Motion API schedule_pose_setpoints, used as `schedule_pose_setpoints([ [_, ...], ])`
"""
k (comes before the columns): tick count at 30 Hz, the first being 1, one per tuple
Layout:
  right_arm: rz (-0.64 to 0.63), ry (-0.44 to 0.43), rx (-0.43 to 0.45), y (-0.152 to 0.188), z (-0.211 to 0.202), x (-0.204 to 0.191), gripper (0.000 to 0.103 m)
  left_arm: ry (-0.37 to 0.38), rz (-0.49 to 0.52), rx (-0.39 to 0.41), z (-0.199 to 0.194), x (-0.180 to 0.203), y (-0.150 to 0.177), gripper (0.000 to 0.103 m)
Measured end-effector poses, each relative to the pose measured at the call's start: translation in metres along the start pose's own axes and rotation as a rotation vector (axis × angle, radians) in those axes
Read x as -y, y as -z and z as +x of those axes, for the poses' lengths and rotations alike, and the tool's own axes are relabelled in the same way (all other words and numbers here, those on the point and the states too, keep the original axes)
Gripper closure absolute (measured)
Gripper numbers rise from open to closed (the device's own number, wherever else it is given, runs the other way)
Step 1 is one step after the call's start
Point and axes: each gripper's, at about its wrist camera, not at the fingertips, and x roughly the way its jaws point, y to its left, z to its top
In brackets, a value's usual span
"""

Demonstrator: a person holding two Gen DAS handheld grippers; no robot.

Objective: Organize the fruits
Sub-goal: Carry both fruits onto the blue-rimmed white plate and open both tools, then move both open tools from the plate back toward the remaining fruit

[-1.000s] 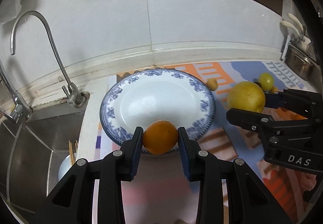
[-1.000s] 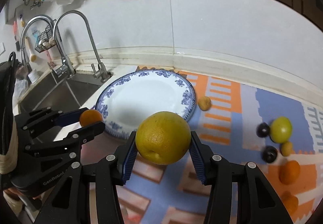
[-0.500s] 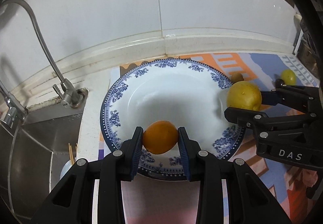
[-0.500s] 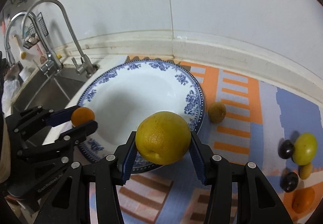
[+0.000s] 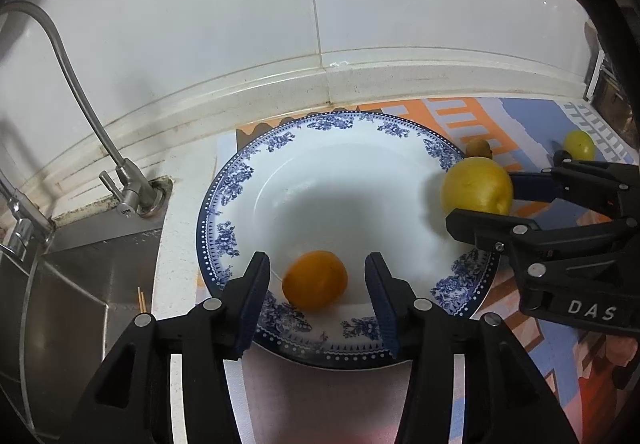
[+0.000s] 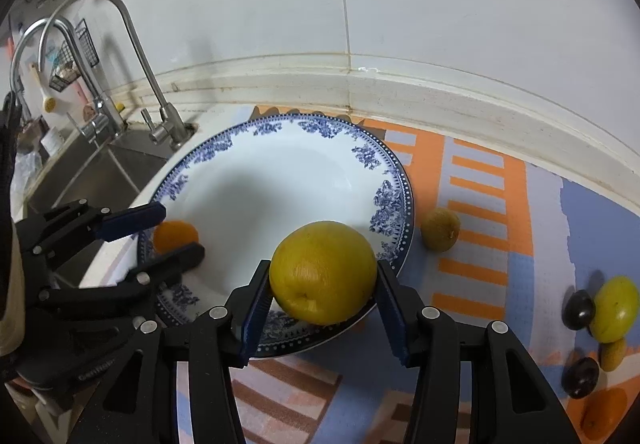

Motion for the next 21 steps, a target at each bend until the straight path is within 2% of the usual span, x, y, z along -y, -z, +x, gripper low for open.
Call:
schedule_pose_setpoints([
  [3,0.004,-0.006,0.015,0.0,-0.005,0.0,0.047,-0.011,0.001,0.003,-0.006,0.0,0.0,0.053],
  [10,0.011,-0.011,0.057,0.01,-0.029,-0.001,0.047,-0.048,0.001,0.052,-0.04,0.007,0.003,0.047],
  [21,0.028,0.004,0.186,0.04,-0.111,-0.004,0.047,-0.022,-0.017,0.196,-0.119,0.04,0.012,0.032],
])
